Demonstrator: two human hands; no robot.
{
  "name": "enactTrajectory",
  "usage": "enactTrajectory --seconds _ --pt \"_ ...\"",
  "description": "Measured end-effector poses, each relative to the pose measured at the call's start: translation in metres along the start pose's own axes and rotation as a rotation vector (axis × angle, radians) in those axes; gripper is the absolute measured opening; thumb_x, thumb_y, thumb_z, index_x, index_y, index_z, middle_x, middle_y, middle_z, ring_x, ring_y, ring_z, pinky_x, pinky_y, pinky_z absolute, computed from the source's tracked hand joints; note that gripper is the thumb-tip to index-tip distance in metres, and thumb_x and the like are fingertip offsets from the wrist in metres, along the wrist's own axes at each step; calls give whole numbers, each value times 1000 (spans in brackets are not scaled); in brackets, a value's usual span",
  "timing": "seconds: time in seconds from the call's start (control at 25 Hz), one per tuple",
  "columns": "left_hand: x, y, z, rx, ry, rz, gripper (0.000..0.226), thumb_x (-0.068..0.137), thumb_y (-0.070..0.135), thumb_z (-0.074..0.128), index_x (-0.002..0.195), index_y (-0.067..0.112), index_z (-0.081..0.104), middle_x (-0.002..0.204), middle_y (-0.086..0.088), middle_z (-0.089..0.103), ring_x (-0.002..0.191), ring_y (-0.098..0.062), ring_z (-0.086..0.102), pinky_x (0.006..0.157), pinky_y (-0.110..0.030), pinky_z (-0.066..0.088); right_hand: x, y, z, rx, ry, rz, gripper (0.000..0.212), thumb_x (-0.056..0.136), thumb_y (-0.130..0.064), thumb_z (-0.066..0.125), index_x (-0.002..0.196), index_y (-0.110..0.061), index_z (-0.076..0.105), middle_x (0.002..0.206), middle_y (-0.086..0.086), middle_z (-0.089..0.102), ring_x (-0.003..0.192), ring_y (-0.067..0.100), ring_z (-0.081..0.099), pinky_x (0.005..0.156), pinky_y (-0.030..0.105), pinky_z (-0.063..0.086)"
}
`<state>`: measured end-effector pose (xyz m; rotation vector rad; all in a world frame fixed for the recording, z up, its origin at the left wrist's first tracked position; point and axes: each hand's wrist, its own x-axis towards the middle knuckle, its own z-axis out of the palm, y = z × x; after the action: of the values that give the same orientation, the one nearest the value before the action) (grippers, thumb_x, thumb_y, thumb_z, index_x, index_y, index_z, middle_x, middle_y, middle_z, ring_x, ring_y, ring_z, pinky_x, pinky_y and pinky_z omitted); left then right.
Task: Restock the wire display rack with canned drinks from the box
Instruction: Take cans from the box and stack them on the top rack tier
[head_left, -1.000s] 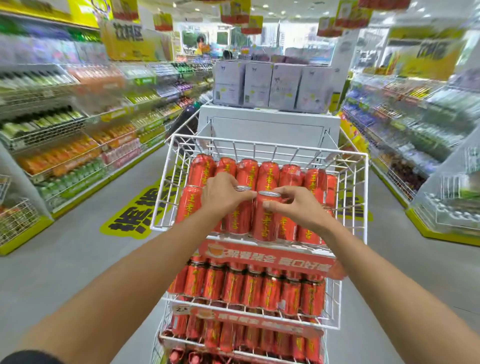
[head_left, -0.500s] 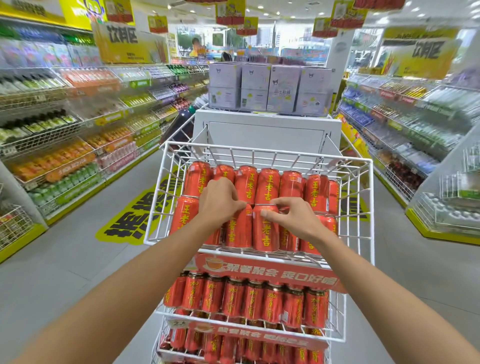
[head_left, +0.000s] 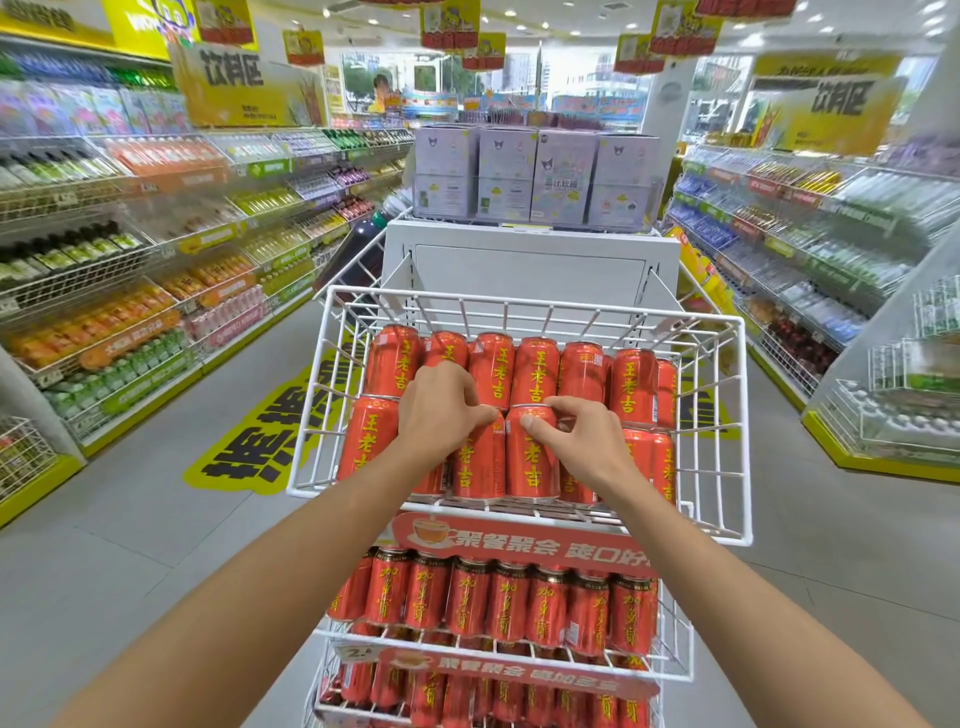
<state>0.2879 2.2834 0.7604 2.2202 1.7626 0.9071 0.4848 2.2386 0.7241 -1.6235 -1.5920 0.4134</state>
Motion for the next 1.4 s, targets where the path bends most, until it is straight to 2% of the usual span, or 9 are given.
enactTrajectory --seconds 0.16,0.44,0.64,0.68,0.8,0.88,1.0,1.28,1.4 --pt "-1 2 1 -5 11 -2 33 73 50 86 74 19 77 70 5 73 71 -16 69 65 -33 57 -10 5 3 4 41 17 65 85 -57 75 133 -15 68 126 2 72 114 18 67 98 38 57" --pt "-3 7 2 28 16 -16 32 74 51 85 76 20 78 73 5 73 74 -16 68 64 -32 55 -12 0 7 -44 58 65 70 80 -68 72 128 -17 69 120 1 72 112 20 66 97 44 57" --pt "-3 6 -9 5 -32 -37 29 76 49 83 71 22 77 70 7 72 73 -15 70 68 -36 59 -8 -11 0 -154 -64 49 77 85 -67 67 140 -12 59 134 5 64 124 25 60 104 46 51" --pt "-5 7 -12 4 -32 -18 28 78 48 81 72 21 77 71 6 73 74 -15 70 70 -37 60 -7 -14 -2 -193 -96 37 76 88 -67 64 138 -11 59 132 7 64 122 26 60 102 46 51" --pt "-14 9 -26 46 -58 83 28 86 44 72 88 17 79 89 1 77 87 -20 71 78 -41 59 -5 -25 -15 -375 -177 -16 62 96 -68 49 116 -12 63 110 6 64 105 28 61 87 43 52" --pt "-25 9 -38 99 -118 186 37 90 45 68 103 12 76 103 -3 76 97 -24 70 85 -44 57 -8 -38 -26 -498 -234 -66 68 99 -67 43 133 -10 57 131 12 61 122 32 56 100 48 49" --pt "-46 8 -58 191 -197 284 44 92 48 64 111 8 70 107 -9 74 100 -28 67 84 -47 56 -30 -60 -45 -636 -258 -148 73 101 -63 40 153 -12 43 153 14 47 142 32 41 115 52 40" --pt "-131 -15 -97 241 -243 392 48 94 45 62 123 6 62 120 -17 67 115 -38 60 94 -50 50 -135 -101 -63 -790 -215 -159 68 102 -58 44 154 -14 42 157 15 43 146 34 36 119 51 34" --pt "-171 -33 -100 217 -288 391 46 91 47 59 118 9 63 113 -15 66 110 -39 60 90 -51 51 -181 -110 -46 -799 -248 -132 69 101 -59 45 156 -16 40 160 16 39 148 35 34 120 51 34"
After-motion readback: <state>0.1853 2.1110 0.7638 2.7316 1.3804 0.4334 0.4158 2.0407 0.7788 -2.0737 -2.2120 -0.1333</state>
